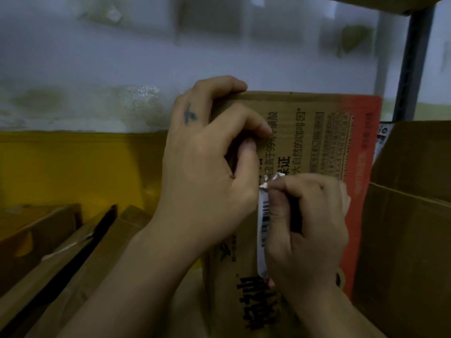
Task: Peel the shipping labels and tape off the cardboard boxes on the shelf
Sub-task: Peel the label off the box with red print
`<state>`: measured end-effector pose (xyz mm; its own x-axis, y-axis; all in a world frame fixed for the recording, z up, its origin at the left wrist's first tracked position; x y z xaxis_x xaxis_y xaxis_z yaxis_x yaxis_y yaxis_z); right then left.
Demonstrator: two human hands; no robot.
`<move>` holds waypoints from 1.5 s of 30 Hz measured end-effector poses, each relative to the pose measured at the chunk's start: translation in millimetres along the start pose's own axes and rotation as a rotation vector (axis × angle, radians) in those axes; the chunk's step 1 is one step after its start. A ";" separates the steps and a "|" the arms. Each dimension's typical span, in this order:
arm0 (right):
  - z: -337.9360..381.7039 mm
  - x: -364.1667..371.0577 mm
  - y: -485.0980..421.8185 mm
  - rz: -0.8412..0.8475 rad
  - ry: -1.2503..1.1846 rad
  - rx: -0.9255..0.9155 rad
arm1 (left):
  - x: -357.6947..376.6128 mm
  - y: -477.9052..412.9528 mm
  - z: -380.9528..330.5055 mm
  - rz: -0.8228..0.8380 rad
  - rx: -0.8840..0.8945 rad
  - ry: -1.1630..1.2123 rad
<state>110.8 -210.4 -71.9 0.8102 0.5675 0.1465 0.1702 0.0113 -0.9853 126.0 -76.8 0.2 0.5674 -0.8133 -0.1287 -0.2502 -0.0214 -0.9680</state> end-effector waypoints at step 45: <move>2.1 -26.7 -8.0 0.037 -0.006 0.076 | 1.0 0.2 0.9 -0.005 -0.003 0.017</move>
<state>86.7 -224.0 -68.1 0.8120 0.5733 0.1096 0.0973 0.0523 -0.9939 127.2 -77.1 -0.3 0.5548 -0.8232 -0.1205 -0.2499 -0.0268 -0.9679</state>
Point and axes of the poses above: each hand's wrist, its own y-axis away from the middle knuckle, its own x-axis out of the palm, z = x × y, the point moved 9 cm from there along -y, towards the middle knuckle, and after that the axes turned 9 degrees about -x, right-handed, at the moved point
